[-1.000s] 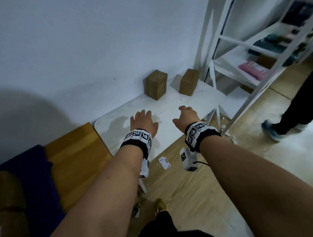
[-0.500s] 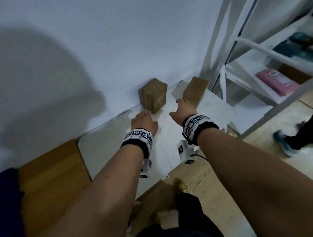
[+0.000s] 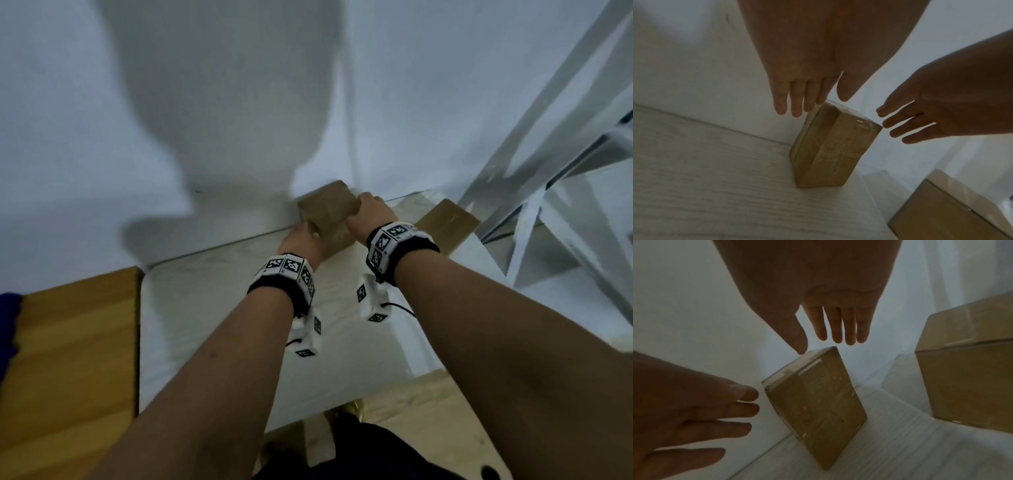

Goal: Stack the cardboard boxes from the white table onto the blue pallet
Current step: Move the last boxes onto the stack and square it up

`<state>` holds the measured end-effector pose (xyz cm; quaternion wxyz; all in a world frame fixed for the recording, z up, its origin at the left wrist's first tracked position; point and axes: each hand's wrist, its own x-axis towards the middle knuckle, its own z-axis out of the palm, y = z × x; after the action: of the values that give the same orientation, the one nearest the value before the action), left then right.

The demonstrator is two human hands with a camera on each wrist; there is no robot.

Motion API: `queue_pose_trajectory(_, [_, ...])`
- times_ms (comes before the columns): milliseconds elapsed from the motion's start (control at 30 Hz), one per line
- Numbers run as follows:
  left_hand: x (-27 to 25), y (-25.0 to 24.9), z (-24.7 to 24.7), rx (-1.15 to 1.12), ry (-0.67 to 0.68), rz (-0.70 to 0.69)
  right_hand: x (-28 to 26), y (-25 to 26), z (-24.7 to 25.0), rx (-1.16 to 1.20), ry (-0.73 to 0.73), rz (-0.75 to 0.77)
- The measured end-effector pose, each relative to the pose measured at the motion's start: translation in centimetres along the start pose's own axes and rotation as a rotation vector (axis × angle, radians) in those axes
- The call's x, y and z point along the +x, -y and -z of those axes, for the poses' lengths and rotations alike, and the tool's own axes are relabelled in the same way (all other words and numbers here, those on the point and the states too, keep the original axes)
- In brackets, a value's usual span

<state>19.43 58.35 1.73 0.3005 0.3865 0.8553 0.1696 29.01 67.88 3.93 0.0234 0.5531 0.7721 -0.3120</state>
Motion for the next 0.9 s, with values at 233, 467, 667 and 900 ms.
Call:
queue_pose_trajectory(233, [1.8,0.1,-1.4,-0.217,-0.057,0.158,2.7,-0.5,-1.5,0.079,0.011,-0.041])
queue_pose_trajectory(467, [0.5,2.5,-1.2,-0.377,-0.223,0.299,2.0,-0.1,-2.9,0.226,0.045,-0.012])
queue_pose_trajectory(667, [-2.7,6.9,-0.7,-0.359,-0.330,0.375,-0.6,0.7,-5.6,0.215,0.102,0.073])
queue_pose_trajectory(900, [-5.0,11.5,-2.7,-0.285,-0.261,0.402,-2.1,0.5,-9.1,0.040,0.229,0.031])
